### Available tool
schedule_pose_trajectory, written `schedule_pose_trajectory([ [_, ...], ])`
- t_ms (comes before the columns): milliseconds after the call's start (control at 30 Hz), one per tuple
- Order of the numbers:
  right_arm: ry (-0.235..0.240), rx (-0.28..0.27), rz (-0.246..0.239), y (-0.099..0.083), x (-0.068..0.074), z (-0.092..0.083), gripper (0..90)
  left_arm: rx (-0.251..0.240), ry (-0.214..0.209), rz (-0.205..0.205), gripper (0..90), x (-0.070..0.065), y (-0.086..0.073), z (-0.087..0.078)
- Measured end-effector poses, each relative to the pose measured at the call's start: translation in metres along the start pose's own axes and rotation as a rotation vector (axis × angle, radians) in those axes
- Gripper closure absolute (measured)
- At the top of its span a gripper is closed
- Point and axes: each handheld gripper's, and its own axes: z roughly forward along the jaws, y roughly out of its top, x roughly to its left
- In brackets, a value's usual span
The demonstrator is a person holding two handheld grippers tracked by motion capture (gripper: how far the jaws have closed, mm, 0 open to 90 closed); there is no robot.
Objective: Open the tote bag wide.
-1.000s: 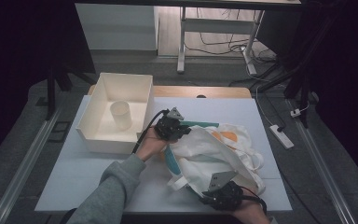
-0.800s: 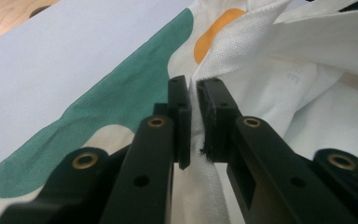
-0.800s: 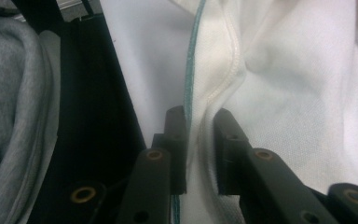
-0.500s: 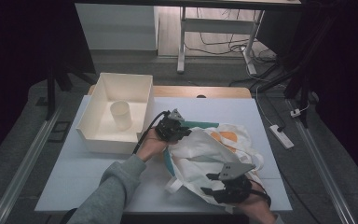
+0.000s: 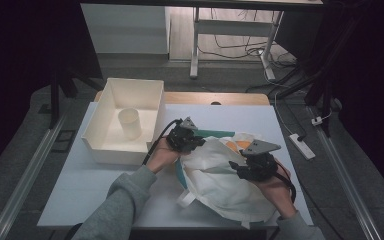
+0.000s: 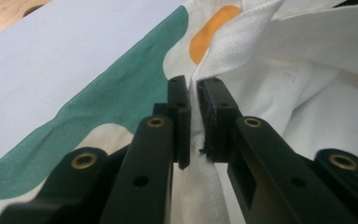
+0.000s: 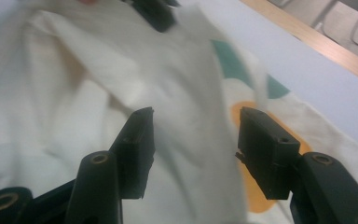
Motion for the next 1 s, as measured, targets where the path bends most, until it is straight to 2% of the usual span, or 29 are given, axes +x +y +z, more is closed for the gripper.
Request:
schedule_pose_trajectory([
  [133, -0.018, 0.033, 0.005, -0.001, -0.009, 0.011, 54.2, 0.001, 0.002, 0.005, 81.9, 0.0, 0.0, 0.0],
  [233, -0.023, 0.061, -0.002, -0.004, -0.013, 0.017, 66.8, 0.004, -0.003, 0.005, 81.9, 0.0, 0.0, 0.0],
  [300, -0.031, 0.08, -0.013, -0.006, -0.015, 0.02, 79.4, 0.005, -0.004, 0.007, 81.9, -0.001, 0.0, 0.001],
  [367, -0.035, 0.083, -0.017, -0.007, -0.018, 0.022, 86.7, 0.004, -0.002, 0.01, 81.9, -0.002, 0.0, 0.001],
  [500, -0.058, 0.052, -0.022, -0.005, -0.02, 0.018, 88.3, -0.018, -0.008, 0.009, 81.9, -0.002, 0.001, -0.002],
  [633, -0.126, -0.022, -0.005, -0.001, -0.024, 0.009, 88.3, -0.06, -0.033, 0.007, 82.0, -0.004, 0.003, -0.007],
  [767, -0.17, -0.08, 0.027, 0.005, -0.034, 0.007, 88.4, -0.083, -0.016, 0.034, 82.1, -0.009, 0.005, -0.011],
  [867, -0.186, -0.089, 0.035, 0.009, -0.043, 0.012, 88.3, -0.091, -0.007, 0.05, 82.2, -0.012, 0.007, -0.012],
  [1000, -0.173, -0.081, 0.064, 0.01, -0.059, 0.024, 88.3, -0.091, -0.007, 0.062, 82.3, -0.014, 0.007, -0.007],
])
